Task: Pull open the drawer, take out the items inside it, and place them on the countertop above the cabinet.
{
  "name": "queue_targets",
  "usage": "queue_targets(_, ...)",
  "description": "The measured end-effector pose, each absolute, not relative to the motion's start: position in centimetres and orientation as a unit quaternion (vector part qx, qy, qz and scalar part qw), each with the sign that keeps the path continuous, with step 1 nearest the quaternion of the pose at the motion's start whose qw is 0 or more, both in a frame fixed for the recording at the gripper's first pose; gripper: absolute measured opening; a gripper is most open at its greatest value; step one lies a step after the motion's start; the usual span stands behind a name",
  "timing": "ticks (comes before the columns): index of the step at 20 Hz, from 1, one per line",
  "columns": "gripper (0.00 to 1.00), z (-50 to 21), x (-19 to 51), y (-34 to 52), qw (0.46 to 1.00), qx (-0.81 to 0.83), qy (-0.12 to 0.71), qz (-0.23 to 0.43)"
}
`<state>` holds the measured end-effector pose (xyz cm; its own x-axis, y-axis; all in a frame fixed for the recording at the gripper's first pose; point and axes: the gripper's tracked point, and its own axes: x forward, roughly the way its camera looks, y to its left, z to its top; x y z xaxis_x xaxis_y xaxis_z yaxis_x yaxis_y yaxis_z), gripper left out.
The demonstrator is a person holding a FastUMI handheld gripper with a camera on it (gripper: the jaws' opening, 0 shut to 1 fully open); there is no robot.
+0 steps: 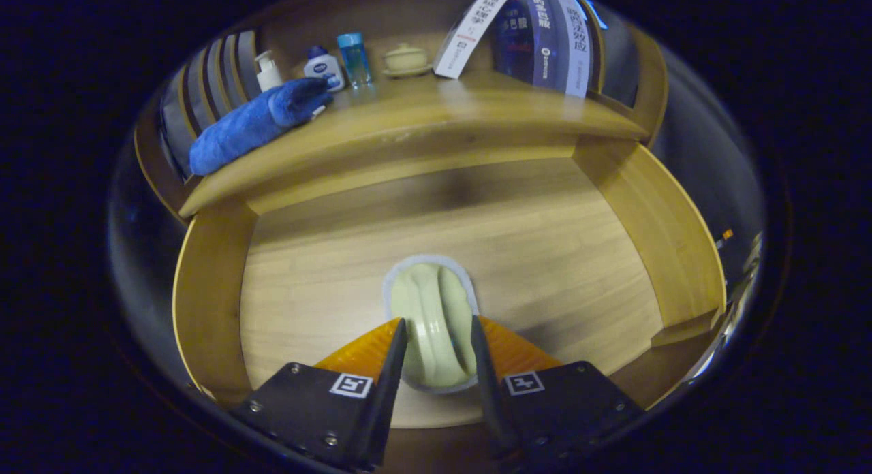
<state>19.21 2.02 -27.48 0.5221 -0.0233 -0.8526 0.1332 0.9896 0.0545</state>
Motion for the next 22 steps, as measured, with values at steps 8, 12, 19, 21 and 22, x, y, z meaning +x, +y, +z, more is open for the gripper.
queue_targets(8, 0.16, -23.8, 19.3, 1.5, 0.905, 0.057, 0.421, -0.03)
queue_targets(12, 0.17, -20.3, 18.5, 1.3, 0.919, 0.059, 0.39, -0.019)
queue_targets(19, 0.16, -11.9, 18.4, 1.7, 0.964, 0.019, 0.267, 0.005)
queue_targets(21, 0.16, -7.9, 18.0, 2.0, 0.982, 0.02, 0.189, 0.014)
queue_targets(22, 0.16, -5.8, 18.2, 2.2, 0.988, 0.031, 0.152, 0.006)
